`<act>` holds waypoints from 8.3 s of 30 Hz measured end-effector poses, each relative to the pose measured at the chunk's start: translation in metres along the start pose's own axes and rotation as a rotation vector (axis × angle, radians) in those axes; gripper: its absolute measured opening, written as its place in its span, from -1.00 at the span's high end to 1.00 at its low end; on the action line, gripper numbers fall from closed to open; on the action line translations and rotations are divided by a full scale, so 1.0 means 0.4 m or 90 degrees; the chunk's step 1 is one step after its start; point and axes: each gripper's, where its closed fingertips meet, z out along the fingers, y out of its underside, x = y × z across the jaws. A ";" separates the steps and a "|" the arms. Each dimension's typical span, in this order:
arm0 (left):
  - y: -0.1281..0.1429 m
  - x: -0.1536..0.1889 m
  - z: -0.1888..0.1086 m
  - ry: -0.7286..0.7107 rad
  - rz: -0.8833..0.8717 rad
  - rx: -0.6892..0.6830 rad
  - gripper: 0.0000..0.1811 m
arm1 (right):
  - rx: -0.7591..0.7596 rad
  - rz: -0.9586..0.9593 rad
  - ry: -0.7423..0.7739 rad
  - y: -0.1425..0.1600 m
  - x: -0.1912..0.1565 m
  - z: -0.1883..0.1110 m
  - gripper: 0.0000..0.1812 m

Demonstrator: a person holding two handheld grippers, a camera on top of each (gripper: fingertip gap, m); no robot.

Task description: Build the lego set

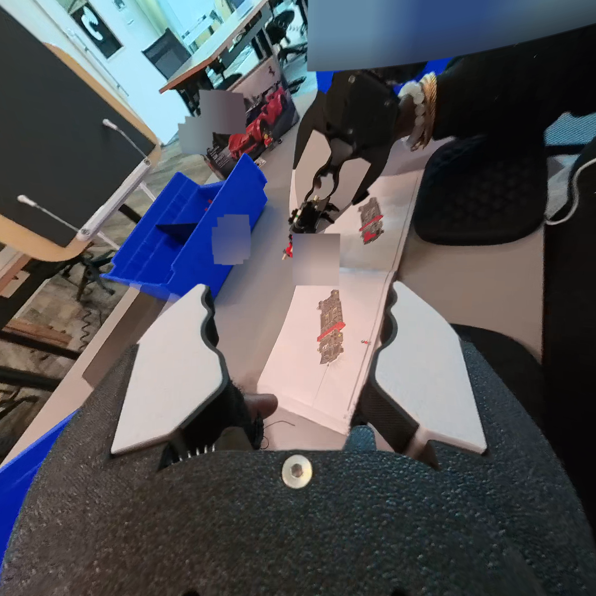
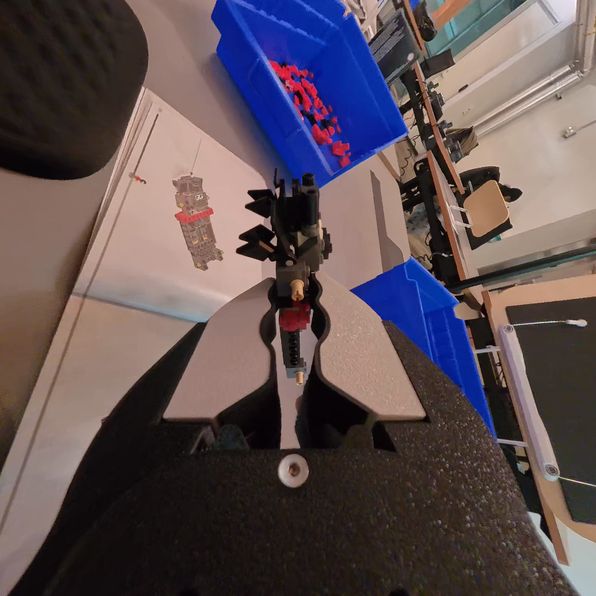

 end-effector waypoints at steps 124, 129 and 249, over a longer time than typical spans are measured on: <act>-0.041 0.081 0.248 0.227 -0.207 0.173 0.95 | 0.088 0.176 -0.068 -0.031 -0.061 -0.064 0.81; -0.041 0.081 0.244 0.244 -0.245 0.175 0.95 | 0.084 0.163 -0.068 -0.034 -0.062 -0.062 0.81; -0.036 0.042 0.247 -0.106 0.192 0.240 0.89 | 0.149 0.434 -0.150 -0.028 -0.047 -0.032 0.82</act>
